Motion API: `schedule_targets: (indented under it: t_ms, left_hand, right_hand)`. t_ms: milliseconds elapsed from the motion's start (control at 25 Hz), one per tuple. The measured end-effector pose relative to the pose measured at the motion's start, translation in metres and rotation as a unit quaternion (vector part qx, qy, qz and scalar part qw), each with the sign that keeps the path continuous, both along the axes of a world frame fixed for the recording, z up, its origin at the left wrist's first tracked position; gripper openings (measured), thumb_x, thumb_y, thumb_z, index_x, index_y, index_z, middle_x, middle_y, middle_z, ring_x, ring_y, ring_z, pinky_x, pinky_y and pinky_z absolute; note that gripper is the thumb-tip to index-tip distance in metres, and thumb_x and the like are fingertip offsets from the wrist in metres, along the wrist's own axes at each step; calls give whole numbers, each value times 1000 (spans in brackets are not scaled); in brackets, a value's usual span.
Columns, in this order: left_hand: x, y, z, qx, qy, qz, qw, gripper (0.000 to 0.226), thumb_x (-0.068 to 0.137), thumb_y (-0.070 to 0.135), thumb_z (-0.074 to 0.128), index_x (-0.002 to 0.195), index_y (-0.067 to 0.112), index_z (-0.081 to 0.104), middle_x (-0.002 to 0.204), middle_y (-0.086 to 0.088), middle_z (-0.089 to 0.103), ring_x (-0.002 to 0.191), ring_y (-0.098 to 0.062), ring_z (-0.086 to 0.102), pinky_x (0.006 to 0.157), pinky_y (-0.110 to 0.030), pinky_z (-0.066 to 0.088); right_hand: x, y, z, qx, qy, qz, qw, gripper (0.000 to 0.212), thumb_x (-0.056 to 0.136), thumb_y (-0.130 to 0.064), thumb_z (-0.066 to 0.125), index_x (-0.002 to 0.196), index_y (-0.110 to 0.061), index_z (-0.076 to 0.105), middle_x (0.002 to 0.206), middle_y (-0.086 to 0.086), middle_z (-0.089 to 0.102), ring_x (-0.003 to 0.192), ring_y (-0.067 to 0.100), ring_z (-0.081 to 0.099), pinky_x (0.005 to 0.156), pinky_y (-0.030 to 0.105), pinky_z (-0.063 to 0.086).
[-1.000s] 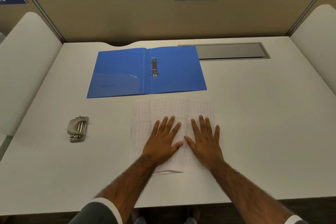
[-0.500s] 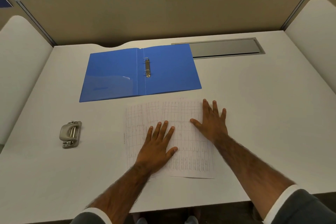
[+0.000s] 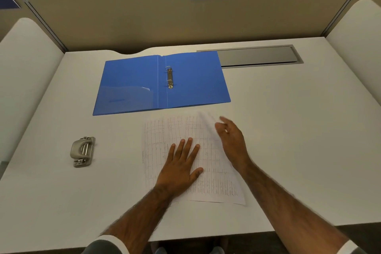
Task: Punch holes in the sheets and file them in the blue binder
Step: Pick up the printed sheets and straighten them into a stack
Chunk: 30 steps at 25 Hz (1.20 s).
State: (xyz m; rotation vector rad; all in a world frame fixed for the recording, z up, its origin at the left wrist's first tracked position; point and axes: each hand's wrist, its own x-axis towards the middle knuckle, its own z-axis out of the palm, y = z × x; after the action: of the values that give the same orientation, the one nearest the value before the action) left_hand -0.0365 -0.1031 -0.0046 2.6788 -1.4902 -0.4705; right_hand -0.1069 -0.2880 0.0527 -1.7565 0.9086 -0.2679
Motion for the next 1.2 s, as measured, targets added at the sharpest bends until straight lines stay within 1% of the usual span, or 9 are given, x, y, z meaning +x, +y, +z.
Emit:
schedule_targets:
  t_ms: [120, 280, 400, 520, 720, 960, 1040, 1120, 1200]
  left_hand:
    - [0, 0, 0, 3, -3, -1, 1000, 79, 93, 73, 11, 152, 33, -21, 157, 6, -34, 145, -19, -31, 121, -49, -10]
    - [0, -1, 1, 6, -2, 1, 1000, 79, 92, 75, 9, 151, 33, -22, 157, 7, -35, 145, -20, -31, 120, -49, -10]
    - [2, 1, 3, -1, 5, -1, 1000, 78, 92, 73, 9, 152, 31, -20, 157, 6, -34, 145, -19, -30, 121, -48, -8]
    - [5, 2, 9, -20, -8, 9, 1000, 78, 93, 72, 12, 153, 31, -16, 158, 5, -31, 146, -19, -28, 121, -47, -9]
    - [10, -4, 19, -34, -24, 31, 999, 78, 93, 72, 11, 154, 31, -15, 159, 6, -30, 147, -18, -26, 121, -46, -11]
    - [15, 1, 6, -2, -14, 29, 999, 78, 93, 70, 8, 153, 28, -17, 159, 4, -30, 146, -19, -27, 122, -47, -5]
    - [18, 2, 3, 10, -9, 32, 999, 78, 93, 70, 8, 153, 28, -19, 158, 4, -31, 146, -20, -28, 122, -47, -6]
    - [18, 2, 0, 16, -6, 34, 999, 78, 93, 71, 8, 153, 28, -20, 158, 4, -32, 145, -20, -29, 122, -47, -7]
    - [17, 3, -1, 16, -7, 35, 999, 79, 91, 72, 5, 153, 28, -19, 158, 4, -32, 145, -20, -29, 121, -46, -9]
  right_hand:
    - [1, 5, 1, 7, 9, 38, 999, 30, 96, -46, 47, 93, -21, 62, 89, -7, 65, 87, 18, 64, 77, 24, 52]
    - [4, 1, -4, -108, 62, 74, 989, 31, 94, -41, 56, 108, -16, 65, 97, -11, 62, 87, 13, 62, 86, 29, 53]
    - [5, -9, 0, -93, 53, -2, 994, 19, 96, -31, 54, 96, -13, 60, 91, -3, 64, 81, 15, 62, 82, 32, 56]
    - [8, -23, 3, -43, 48, -48, 997, 19, 97, -30, 54, 106, -14, 60, 106, 0, 64, 93, 17, 61, 91, 35, 53]
    - [16, -25, 3, 16, 39, -5, 999, 21, 96, -37, 55, 109, -20, 56, 114, -3, 61, 98, 17, 58, 87, 31, 49]
    - [35, -23, -4, -15, 73, 56, 996, 34, 96, -42, 51, 115, -14, 59, 117, 5, 64, 104, 23, 62, 99, 43, 51]
    - [38, -25, -5, -84, 114, 101, 985, 47, 96, -49, 47, 127, -15, 55, 132, 6, 59, 121, 27, 55, 107, 42, 42]
    - [37, -32, -8, -187, 198, 171, 947, 71, 91, -67, 35, 144, -20, 39, 154, 2, 37, 144, 28, 28, 118, 48, 22]
    - [33, -39, -11, -268, 263, 235, 896, 85, 85, -77, 23, 152, -24, 20, 162, 1, 15, 150, 27, 4, 119, 53, 4]
